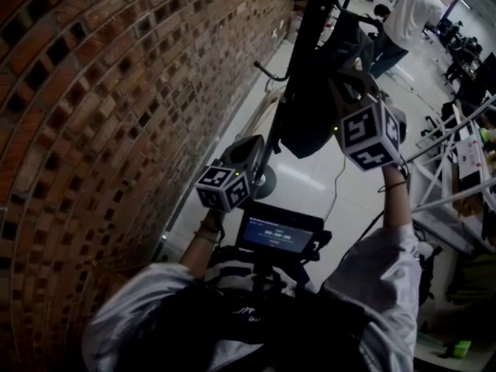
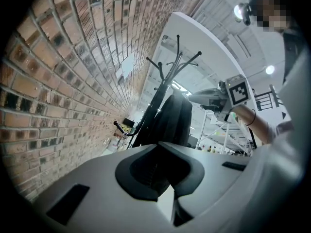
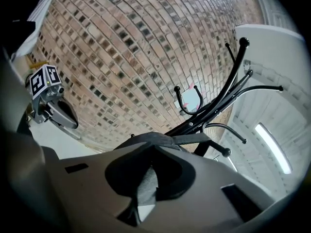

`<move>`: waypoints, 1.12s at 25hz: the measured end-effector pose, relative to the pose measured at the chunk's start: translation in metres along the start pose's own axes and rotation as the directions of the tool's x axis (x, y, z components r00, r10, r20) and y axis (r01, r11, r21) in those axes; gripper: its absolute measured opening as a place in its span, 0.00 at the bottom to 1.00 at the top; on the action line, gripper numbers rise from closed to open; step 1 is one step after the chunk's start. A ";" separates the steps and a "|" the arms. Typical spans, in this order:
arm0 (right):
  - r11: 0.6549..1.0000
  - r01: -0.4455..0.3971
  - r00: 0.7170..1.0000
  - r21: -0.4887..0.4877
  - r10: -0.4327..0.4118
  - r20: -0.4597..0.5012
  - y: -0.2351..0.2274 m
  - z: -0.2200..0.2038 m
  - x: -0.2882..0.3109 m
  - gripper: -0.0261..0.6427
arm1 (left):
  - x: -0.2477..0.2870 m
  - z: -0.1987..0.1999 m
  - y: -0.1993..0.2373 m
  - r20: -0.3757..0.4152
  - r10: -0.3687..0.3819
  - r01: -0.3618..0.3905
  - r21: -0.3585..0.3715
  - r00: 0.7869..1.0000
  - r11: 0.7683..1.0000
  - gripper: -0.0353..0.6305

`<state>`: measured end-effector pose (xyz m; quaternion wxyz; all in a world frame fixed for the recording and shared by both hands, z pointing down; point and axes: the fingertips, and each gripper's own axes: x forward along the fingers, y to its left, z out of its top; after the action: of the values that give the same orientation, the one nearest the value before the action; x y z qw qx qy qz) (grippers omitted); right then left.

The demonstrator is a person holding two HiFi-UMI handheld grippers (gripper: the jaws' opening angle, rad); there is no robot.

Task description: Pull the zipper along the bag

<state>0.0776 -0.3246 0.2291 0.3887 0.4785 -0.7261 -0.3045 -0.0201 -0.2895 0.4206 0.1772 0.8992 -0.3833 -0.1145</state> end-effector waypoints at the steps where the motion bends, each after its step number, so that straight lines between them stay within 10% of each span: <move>1: 1.000 -0.002 1.000 -0.002 0.002 -0.004 0.001 -0.001 0.000 0.05 | 0.000 0.000 0.000 -0.001 -0.001 0.001 0.000 1.000 1.000 0.06; 28: 0.981 -0.014 0.998 -0.195 0.002 -0.062 0.044 -0.014 0.007 0.06 | -0.003 0.002 0.004 0.003 0.009 -0.009 -0.009 1.000 1.000 0.06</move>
<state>0.0675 -0.3168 0.2735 0.4572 0.4440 -0.6824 -0.3580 -0.0256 -0.2908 0.4203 0.1814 0.8965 -0.3870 -0.1169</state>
